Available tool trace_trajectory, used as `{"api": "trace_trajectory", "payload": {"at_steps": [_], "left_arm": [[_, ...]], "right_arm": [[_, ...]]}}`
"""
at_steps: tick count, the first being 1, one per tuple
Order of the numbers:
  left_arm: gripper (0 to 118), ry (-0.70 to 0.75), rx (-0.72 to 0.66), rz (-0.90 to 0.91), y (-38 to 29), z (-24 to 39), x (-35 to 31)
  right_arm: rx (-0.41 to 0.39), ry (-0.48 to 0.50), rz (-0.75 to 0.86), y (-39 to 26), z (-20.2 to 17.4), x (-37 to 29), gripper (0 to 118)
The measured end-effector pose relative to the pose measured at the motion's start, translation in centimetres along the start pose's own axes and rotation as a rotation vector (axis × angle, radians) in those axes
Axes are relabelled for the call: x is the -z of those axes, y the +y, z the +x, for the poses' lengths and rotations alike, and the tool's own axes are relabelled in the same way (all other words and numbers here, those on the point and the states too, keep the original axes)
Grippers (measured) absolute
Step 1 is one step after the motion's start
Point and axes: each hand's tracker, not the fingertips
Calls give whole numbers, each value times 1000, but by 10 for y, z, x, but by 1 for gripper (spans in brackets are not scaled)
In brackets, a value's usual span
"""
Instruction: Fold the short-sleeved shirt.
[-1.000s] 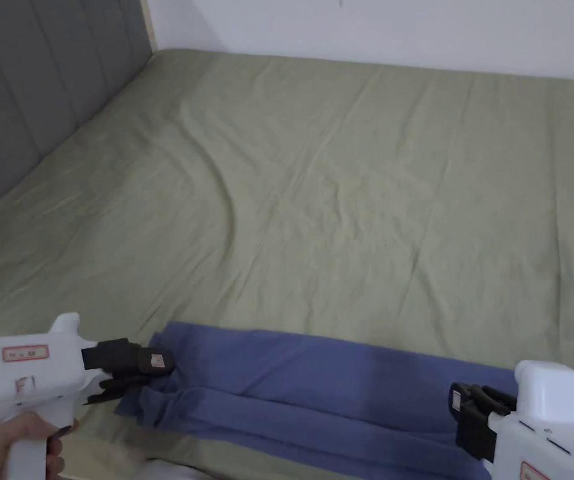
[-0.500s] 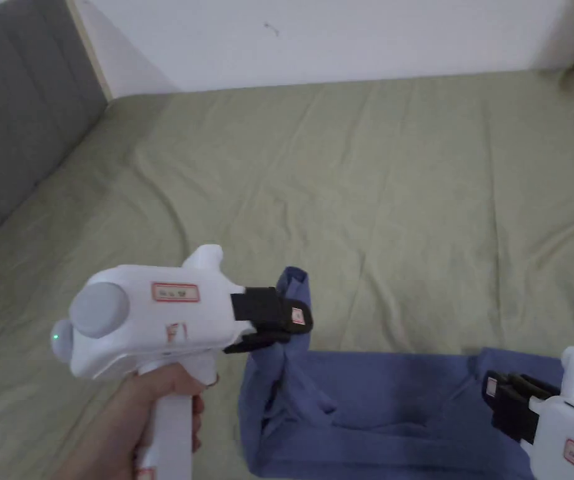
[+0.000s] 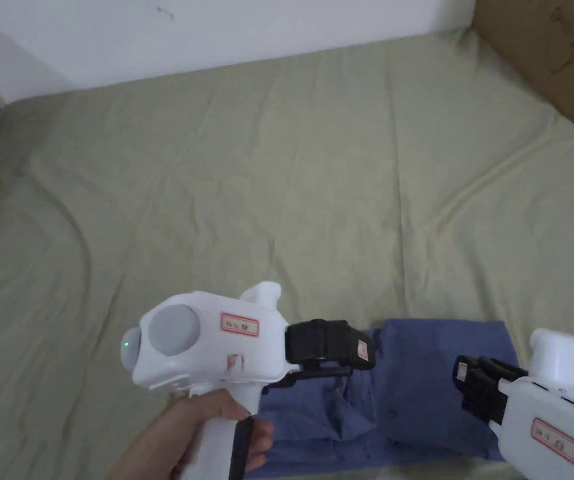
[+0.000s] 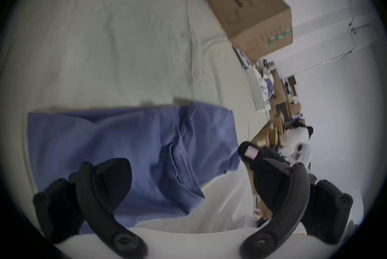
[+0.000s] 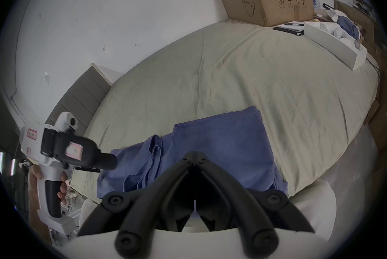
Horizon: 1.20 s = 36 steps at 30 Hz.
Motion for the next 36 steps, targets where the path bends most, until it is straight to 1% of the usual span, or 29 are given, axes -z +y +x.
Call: {"api": "trace_trajectory", "payload": {"at_steps": [3, 4, 5, 6, 7, 8, 9, 11, 12, 13, 16, 18, 20, 21, 22, 23, 24, 27, 31, 32, 33, 34, 35, 36], "left_arm": [[116, 40, -27, 96, 6, -1, -32], [115, 56, -45, 125, 6, -10, -44], [109, 68, -57, 138, 6, -17, -54], [94, 89, -67, 136, 5, -22, -60], [66, 104, -68, 151, 3, -29, -66], [22, 128, -60, 154, -4, -23, -65], [7, 171, -58, 150, -8, -24, -63], [6, 276, -35, 113, -18, -23, -48], [3, 280, -17, 91, -17, -35, -42], [2, 242, -17, 65, -21, -37, -32], [2, 161, -78, 37, -32, -39, -6], [2, 154, -44, -21, -38, -35, 18], [2, 192, -4, -107, -53, -17, 48], [2, 175, 26, -92, -60, -10, 55], [2, 172, 25, -79, -65, -3, 59], [2, 143, 14, -79, -67, 2, 61], [2, 74, -5, -77, -66, 6, 58], [2, -61, -11, -55, -67, 16, 51], [3, -40, 5, 22, -62, 3, 17], [10, -51, -14, 43, -62, 0, -4], [27, -59, -13, 50, -63, -10, -16], [54, -76, -31, 81, -65, -25, -32], [91, -76, -66, 122, -67, -40, -48], [108, -67, -98, 141, -66, -54, -63]], "right_arm": [[3, 23, -2, 1, -2, 1, 0], [-2, 29, 1, 1, -3, 1, 0], [-9, 35, 1, 1, -5, 2, 0], [-17, 41, -2, 2, -6, 2, 0], [-25, 46, -4, 2, -9, 2, 0], [-29, 51, -4, 2, -10, 2, 0], [-32, 56, -6, 2, -11, 3, 0], [-35, 65, -12, 0, -14, 4, 0], [-36, 69, -14, -1, -15, 4, 0], [-38, 72, -15, -1, -16, 4, 0], [-53, 72, -19, -4, -19, 4, 0], [-59, 71, -22, -4, -20, 3, 0], [-61, 71, -22, -5, -20, 0, 0], [-68, 69, -19, -5, -19, -3, 0], [-87, 62, -6, -6, -19, -6, 0], [-112, 43, 9, -6, -19, -9, 0], [-136, 33, 18, -6, -19, -11, 0], [-152, 11, 45, -7, -20, -16, 0], [-151, 11, 46, -7, -19, -19, 0], [-159, 7, 45, -7, -20, -20, 0], [-169, 2, 45, -8, -20, -21, 0], [-178, -3, 45, -9, -20, -22, 0], [-185, -5, 45, -10, -21, -24, 0], [-188, -7, 42, -10, -20, -24, 0]]}}
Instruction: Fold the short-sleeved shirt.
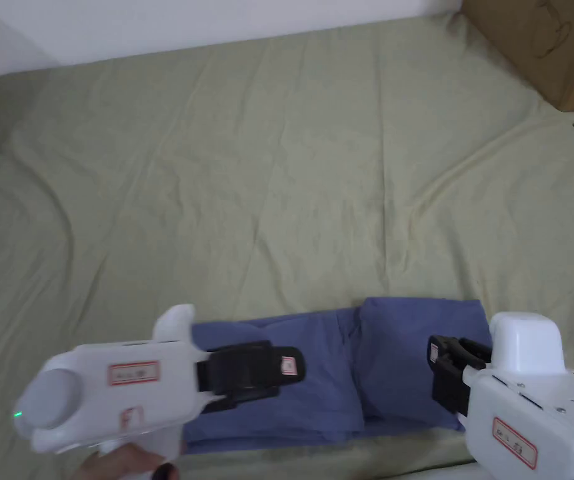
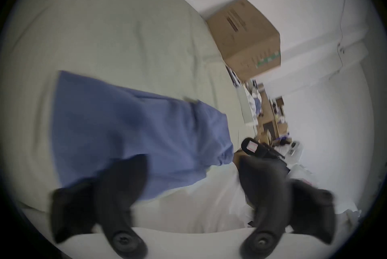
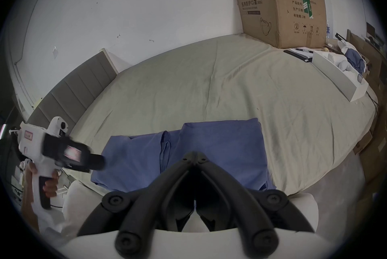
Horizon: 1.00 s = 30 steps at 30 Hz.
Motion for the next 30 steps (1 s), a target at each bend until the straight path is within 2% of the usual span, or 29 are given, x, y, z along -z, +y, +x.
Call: {"api": "trace_trajectory", "payload": {"at_steps": [1, 7, 12, 16, 20, 21, 22, 23, 25, 27, 28, 30], "left_arm": [[114, 4, -33, 21, 2, -15, -16], [115, -33, -250, 198, 7, -95, -84], [115, -111, -363, 111, 9, -123, -67], [114, -145, -355, -2, 14, -136, -27], [111, -297, -378, -31, 26, -132, -4], [99, -294, -391, -59, 29, -131, 3], [69, -275, -388, -58, 32, -130, 7], [9, -209, -376, -60, 34, -128, 9], [7, -8, -346, -74, 31, -127, 18], [7, -209, -400, -52, 27, -133, 8], [7, -209, -416, -58, 26, -131, 2], [7, -161, -326, -71, 27, -124, -11]], "right_arm": [[-2, -3, -4, 0, 1, 0, 0], [-11, -38, -32, 2, -1, 7, 0], [-56, -45, -15, 6, -20, 14, 0], [-74, -66, 2, 9, -32, 22, 0], [-70, -53, 18, 16, -41, 20, 0], [-80, -58, 19, 17, -43, 21, 0], [-91, -60, 18, 18, -45, 21, 0], [-98, -62, 17, 19, -47, 21, 0], [-102, -65, 15, 21, -49, 19, 0], [-114, -69, 20, 23, -50, 16, 0], [-124, -73, 21, 24, -50, 14, 0], [-134, -84, 33, 25, -50, 10, 0]]}}
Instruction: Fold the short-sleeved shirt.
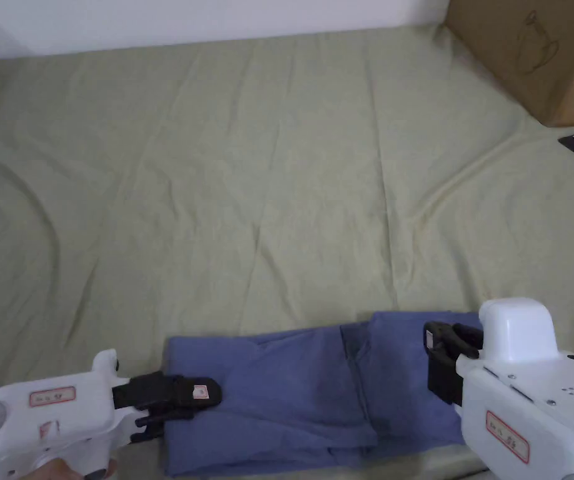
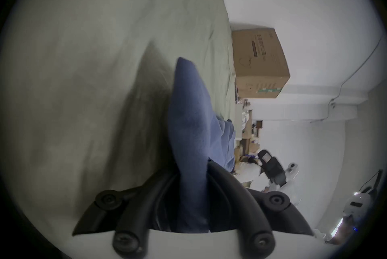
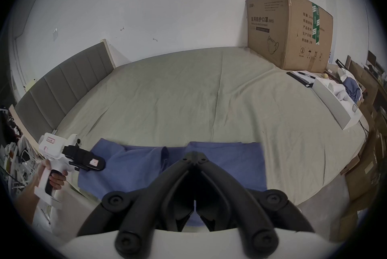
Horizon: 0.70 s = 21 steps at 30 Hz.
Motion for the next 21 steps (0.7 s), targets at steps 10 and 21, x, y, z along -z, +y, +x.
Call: {"api": "trace_trajectory", "payload": {"at_steps": [10, 21], "left_arm": [[7, 276, 99, 150, 31, 3, -153], [7, 409, 166, 256, 7, 109, -163]], "right_arm": [[26, 12, 1, -8, 2, -6, 0], [70, 85, -48, -12, 2, 7, 0]]}}
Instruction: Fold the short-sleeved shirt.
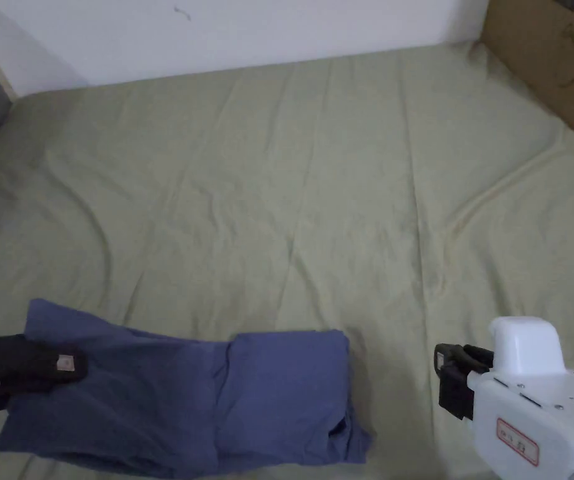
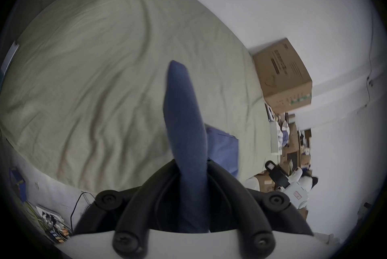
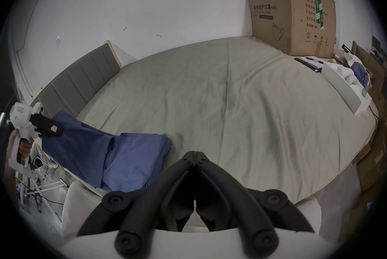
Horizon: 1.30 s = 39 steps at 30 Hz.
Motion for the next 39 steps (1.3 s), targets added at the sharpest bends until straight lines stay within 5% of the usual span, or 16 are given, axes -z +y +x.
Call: {"api": "trace_trajectory", "payload": {"at_steps": [4, 12, 13, 15, 18, 19, 20, 24, 27, 28, 30, 31, 36, 39], "left_arm": [[7, 1, 184, -87, -13, 81, 33], [8, -12, 263, -308, -55, 160, 172], [13, -5, 294, -334, -54, 157, 190], [61, 20, 298, -400, -62, 162, 218], [88, -49, 284, -400, -72, 166, 222], [106, -64, 291, -389, -73, 167, 217], [114, -83, 310, -372, -72, 168, 211], [114, -33, 335, -325, -64, 153, 188], [106, 11, 291, -262, -60, 130, 172], [93, 32, 262, -235, -59, 121, 168], [22, 62, 227, -186, -61, 104, 164], [5, 81, 210, -166, -64, 97, 166], [2, -37, 183, -218, -78, 90, 191], [2, -35, 284, -243, -89, 110, 215]], "right_arm": [[-8, 4, 8, 1, 1, -4, 0], [66, 4, -14, 0, 25, -8, 0], [64, -2, -13, -1, 27, -9, 0], [71, -9, -17, -2, 34, -10, 0], [105, -11, -44, -5, 42, -9, 0], [109, -16, -47, -6, 44, -9, 0], [110, -18, -52, -8, 46, -8, 0], [122, -25, -75, -12, 51, 0, 0], [134, -11, -82, -12, 51, 4, 0], [129, -9, -81, -11, 47, 2, 0], [110, -9, -85, -11, 43, 5, 0], [102, -7, -86, -11, 41, 6, 0], [90, 16, -78, -12, 37, 8, 0], [55, 0, -75, -12, 34, 8, 0]]}}
